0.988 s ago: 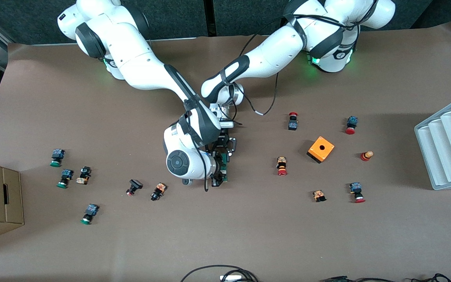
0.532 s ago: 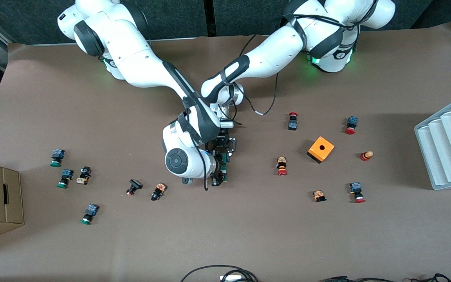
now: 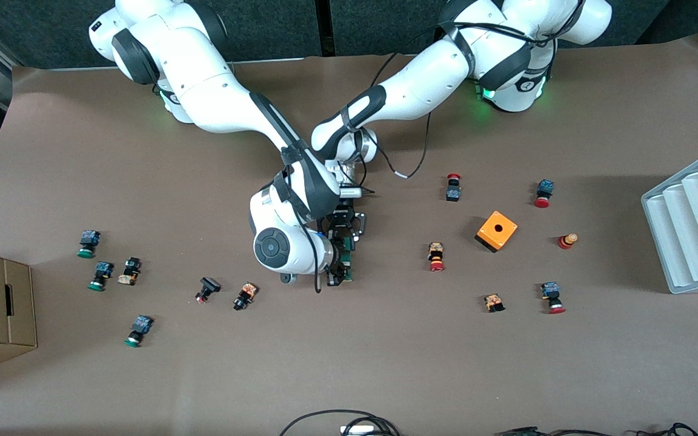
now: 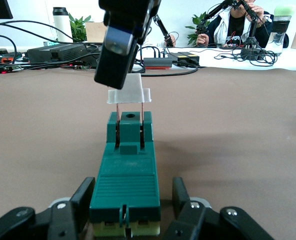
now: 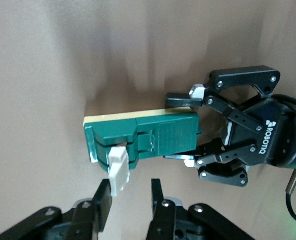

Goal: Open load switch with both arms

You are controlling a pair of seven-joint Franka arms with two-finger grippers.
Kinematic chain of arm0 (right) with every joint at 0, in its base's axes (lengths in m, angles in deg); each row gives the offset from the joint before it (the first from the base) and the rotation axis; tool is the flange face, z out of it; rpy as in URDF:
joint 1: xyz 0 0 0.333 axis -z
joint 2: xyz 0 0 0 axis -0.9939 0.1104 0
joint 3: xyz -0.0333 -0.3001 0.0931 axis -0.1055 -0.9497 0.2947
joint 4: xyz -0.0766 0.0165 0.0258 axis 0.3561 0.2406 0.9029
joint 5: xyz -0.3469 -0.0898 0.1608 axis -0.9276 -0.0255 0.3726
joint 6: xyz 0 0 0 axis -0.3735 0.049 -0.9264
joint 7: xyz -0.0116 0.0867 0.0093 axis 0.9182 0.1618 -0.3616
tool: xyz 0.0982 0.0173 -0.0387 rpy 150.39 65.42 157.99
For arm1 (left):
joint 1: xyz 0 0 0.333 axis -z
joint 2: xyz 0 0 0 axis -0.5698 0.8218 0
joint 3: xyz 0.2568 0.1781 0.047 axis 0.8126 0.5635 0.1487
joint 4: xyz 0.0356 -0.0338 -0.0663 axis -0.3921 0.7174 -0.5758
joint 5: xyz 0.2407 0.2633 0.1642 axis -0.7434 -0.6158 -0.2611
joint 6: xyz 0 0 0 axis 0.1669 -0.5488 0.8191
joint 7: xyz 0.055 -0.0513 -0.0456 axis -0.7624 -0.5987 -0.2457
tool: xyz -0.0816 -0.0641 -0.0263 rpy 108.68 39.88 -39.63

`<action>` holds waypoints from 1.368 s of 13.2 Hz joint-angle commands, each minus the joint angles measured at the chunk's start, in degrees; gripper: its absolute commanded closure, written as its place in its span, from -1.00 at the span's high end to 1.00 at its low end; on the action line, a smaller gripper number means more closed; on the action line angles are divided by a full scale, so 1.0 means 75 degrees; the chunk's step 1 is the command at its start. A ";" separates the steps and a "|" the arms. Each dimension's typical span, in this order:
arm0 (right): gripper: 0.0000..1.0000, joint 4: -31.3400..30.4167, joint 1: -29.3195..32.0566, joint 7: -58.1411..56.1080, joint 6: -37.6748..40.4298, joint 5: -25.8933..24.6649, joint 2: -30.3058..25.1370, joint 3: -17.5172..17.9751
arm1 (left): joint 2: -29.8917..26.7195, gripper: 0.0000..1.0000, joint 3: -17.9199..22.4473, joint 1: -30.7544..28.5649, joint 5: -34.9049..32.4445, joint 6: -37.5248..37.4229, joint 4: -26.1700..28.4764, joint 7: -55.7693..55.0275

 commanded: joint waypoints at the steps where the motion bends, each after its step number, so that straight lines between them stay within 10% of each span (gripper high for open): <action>1: -0.22 -0.0322 -0.0027 -0.0068 0.0075 -0.0038 -0.0216 -0.0027 | 0.0119 0.39 0.0093 0.0103 -0.0130 -0.0112 -0.0072 -0.0185; 18: -0.23 -0.1001 -0.0285 -0.0092 0.0017 -0.0308 -0.0579 -0.0015 | 0.0119 0.39 0.0093 0.0103 -0.0130 -0.0112 -0.0072 -0.0185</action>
